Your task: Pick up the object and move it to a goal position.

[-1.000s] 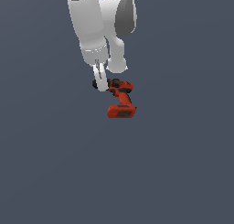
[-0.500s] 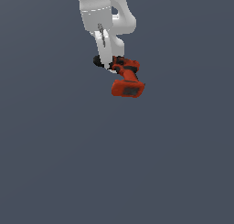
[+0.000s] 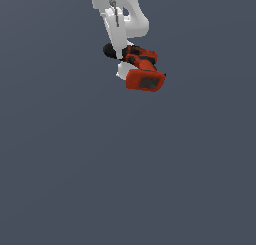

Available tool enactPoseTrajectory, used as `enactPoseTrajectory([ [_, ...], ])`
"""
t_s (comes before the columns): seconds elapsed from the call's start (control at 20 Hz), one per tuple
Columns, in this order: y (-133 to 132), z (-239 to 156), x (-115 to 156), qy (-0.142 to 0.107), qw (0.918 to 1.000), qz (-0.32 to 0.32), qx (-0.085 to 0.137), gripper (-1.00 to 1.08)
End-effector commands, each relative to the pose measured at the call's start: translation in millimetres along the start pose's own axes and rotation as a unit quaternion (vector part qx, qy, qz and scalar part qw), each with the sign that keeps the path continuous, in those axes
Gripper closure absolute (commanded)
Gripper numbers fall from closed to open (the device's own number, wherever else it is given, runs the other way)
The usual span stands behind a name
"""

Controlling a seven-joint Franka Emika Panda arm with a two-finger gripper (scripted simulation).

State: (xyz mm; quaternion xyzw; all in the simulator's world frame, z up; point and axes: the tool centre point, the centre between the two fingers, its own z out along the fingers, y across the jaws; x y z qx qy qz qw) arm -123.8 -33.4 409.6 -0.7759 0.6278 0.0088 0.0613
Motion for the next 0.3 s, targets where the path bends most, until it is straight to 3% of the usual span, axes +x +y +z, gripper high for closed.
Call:
enactPoseTrajectory([
  [0.0,-0.9,-8.6,-1.8,0.0,1.0,0.0,0.004,1.08],
  [0.25,-2.0,-8.7,-1.9,0.0,1.0,0.0,0.004,1.08],
])
